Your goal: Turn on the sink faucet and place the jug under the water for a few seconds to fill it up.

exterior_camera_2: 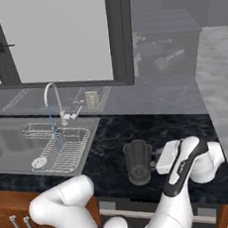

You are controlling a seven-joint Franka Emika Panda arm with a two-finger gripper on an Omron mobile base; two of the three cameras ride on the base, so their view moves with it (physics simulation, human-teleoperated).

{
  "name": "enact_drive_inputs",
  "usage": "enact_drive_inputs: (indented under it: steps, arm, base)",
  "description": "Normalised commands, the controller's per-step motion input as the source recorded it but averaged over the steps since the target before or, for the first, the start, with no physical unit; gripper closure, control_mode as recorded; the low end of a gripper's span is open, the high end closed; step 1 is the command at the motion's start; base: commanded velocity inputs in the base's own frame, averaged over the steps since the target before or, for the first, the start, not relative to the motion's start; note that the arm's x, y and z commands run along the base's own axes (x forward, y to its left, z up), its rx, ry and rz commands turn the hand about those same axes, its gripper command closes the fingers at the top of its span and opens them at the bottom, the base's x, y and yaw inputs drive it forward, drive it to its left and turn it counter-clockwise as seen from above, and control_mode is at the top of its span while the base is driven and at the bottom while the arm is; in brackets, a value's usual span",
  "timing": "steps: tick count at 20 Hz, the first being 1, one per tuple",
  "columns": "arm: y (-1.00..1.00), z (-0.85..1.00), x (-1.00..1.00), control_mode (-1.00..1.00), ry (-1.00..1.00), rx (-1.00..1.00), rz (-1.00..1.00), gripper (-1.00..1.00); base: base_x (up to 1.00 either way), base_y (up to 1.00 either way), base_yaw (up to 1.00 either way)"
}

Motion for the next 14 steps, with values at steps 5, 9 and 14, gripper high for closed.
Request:
enact_drive_inputs:
  steps: [5,9,14]
  arm:
    - [0.05,0.0,0.0,-1.0,0.0,-0.01,0.0,-1.0]
    - [0.0,0.0,-0.12,-1.0,0.0,-0.01,0.0,-1.0]
    - [0.0,0.0,-0.14,-1.0,0.0,-0.02,0.0,1.0]
  base:
    - [0.0,0.0,0.0]
    - [0.0,0.0,0.0]
    - [0.0,0.0,0.0]
